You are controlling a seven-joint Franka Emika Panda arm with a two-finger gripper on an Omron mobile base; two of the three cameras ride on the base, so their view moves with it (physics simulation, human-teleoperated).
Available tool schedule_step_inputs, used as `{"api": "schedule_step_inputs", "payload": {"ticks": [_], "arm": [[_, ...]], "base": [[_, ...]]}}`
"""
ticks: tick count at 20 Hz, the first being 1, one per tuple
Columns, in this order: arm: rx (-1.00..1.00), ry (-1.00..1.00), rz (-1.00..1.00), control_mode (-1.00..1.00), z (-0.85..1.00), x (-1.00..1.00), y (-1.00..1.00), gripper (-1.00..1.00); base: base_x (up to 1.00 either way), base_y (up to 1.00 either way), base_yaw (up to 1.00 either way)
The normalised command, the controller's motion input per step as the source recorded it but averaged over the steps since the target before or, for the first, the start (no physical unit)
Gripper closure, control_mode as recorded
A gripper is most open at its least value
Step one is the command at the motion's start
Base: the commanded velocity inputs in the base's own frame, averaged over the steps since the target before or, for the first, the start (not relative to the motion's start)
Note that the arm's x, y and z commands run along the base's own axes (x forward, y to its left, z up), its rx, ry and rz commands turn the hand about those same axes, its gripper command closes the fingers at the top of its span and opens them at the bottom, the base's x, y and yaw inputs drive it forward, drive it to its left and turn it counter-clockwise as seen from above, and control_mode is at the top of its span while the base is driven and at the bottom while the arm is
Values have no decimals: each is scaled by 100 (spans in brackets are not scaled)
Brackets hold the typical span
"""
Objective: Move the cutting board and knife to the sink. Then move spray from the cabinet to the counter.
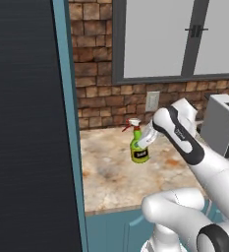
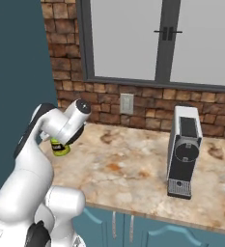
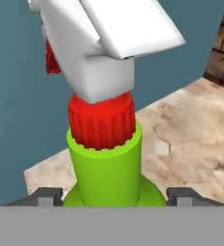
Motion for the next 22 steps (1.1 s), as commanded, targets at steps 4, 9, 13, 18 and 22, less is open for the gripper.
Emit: {"api": "schedule_step_inputs", "payload": {"ticks": [4, 9, 13, 18, 22], "arm": [[10, -3, 0, -100, -55, -9, 8, 100], [14, -10, 0, -100, -54, -5, 0, 100], [4, -10, 0, -100, -37, 0, 0, 100], [0, -8, 3, -100, -44, 0, 2, 100], [-1, 0, 3, -100, -44, 0, 5, 100]], "base": [[0, 0, 0], [0, 0, 0], [0, 0, 0], [0, 0, 0], [0, 0, 0]]}}
